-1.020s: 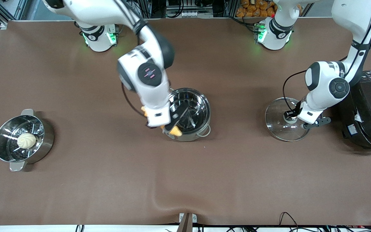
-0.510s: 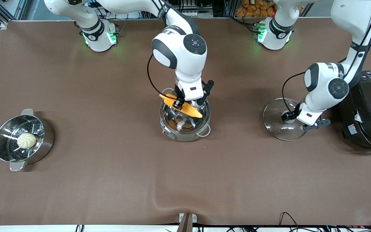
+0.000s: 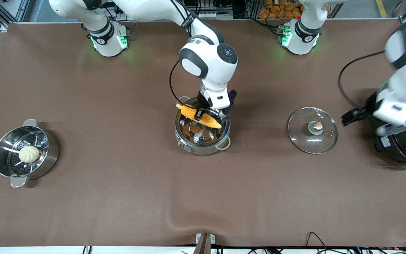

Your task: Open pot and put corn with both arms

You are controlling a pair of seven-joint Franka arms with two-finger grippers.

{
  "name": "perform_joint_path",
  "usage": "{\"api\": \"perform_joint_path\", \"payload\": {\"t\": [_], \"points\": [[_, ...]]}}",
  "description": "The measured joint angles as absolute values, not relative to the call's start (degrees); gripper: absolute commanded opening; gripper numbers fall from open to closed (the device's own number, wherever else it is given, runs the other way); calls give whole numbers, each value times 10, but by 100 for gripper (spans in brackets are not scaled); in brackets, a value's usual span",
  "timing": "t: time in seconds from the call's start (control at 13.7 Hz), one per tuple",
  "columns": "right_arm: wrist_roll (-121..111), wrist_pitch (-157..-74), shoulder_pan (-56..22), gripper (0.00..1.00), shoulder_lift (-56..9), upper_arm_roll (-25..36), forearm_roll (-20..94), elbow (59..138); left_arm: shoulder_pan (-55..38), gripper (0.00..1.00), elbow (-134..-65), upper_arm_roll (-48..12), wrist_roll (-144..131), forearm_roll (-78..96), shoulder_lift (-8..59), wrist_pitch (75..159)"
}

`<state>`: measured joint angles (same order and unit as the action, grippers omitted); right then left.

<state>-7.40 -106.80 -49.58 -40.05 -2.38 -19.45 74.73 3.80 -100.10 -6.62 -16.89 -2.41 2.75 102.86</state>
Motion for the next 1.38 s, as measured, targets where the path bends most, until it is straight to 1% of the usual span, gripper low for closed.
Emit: {"api": "perform_joint_path", "payload": {"t": [0.07,0.22,0.44,0.58,0.73,0.95,1.17,1.38], "points": [[-74,-1069,-496,100,-401,-23,-195,747,38,100,-961,-67,-163,-16,29,978],[-73,-1070,-496,100,-400,-21,-195,743,38,100,-917,-67,-156,23,32,914],[-72,-1070,-496,100,-392,-18,-195,735,38,100,-905,-66,-156,31,32,851],[-70,-1069,-490,100,-385,-13,-195,730,38,100,-900,-67,-156,31,32,837],[-69,-1061,-462,100,-368,-10,-192,727,38,100,-897,-68,-156,31,32,833],[-71,-1020,-386,100,-339,-9,-164,726,37,100,-897,-70,-156,31,34,831],[-87,-984,-308,100,-335,-9,-152,728,37,100,-897,-72,-156,17,36,831],[-88,-977,-235,100,-315,-7,-111,738,34,100,-893,-100,-156,-17,35,836]]}}
